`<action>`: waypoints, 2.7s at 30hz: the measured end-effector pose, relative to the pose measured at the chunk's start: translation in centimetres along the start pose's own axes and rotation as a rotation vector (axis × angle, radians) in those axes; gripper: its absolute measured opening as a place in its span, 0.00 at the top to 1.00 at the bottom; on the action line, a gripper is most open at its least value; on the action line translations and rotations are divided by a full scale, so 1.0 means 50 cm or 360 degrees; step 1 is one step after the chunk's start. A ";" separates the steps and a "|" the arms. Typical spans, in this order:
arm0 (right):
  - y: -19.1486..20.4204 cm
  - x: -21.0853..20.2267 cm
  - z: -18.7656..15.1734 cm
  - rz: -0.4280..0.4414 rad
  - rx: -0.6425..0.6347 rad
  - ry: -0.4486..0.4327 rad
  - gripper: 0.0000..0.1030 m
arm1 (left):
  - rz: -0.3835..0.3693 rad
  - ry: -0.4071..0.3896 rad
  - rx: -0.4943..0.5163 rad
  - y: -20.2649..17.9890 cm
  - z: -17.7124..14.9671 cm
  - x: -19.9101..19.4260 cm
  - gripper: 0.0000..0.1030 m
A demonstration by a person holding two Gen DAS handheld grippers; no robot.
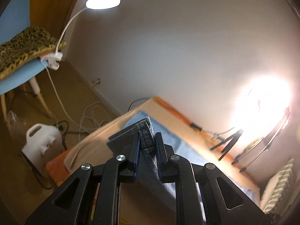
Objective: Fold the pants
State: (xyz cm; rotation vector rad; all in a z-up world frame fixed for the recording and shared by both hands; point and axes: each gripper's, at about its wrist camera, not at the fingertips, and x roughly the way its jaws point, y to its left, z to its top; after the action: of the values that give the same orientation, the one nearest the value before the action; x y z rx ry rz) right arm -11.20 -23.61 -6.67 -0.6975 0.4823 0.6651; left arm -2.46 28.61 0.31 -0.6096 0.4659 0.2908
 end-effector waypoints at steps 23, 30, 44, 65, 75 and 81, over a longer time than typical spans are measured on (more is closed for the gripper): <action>-0.232 0.313 0.176 -0.0189 -0.0019 0.0145 1.00 | 0.0230 0.0079 0.0203 -0.137 0.116 0.336 0.87; -0.251 0.504 0.142 -0.0232 -0.0044 0.0319 1.00 | 0.0360 0.0237 0.0257 -0.147 0.066 0.560 0.87; -0.277 0.623 0.148 -0.0273 -0.0086 0.0351 0.54 | 0.0356 0.0339 0.0350 -0.144 0.094 0.614 0.59; -0.164 0.337 0.096 0.0403 0.0092 0.0295 0.53 | 0.0198 0.0703 0.0297 0.080 -0.014 0.486 0.56; -0.135 0.407 0.067 0.0409 0.0048 0.0446 0.51 | 0.0166 0.0700 0.0199 0.097 -0.023 0.485 0.53; -0.194 0.388 0.024 0.0383 0.0103 0.0484 0.51 | 0.0176 0.0686 0.0271 0.081 -0.030 0.490 0.75</action>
State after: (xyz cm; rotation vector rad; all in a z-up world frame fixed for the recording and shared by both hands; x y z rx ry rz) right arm 9.23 -20.80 -13.47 -0.6885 0.8744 0.7688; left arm 16.48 33.96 -14.93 -0.4791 0.9321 0.2208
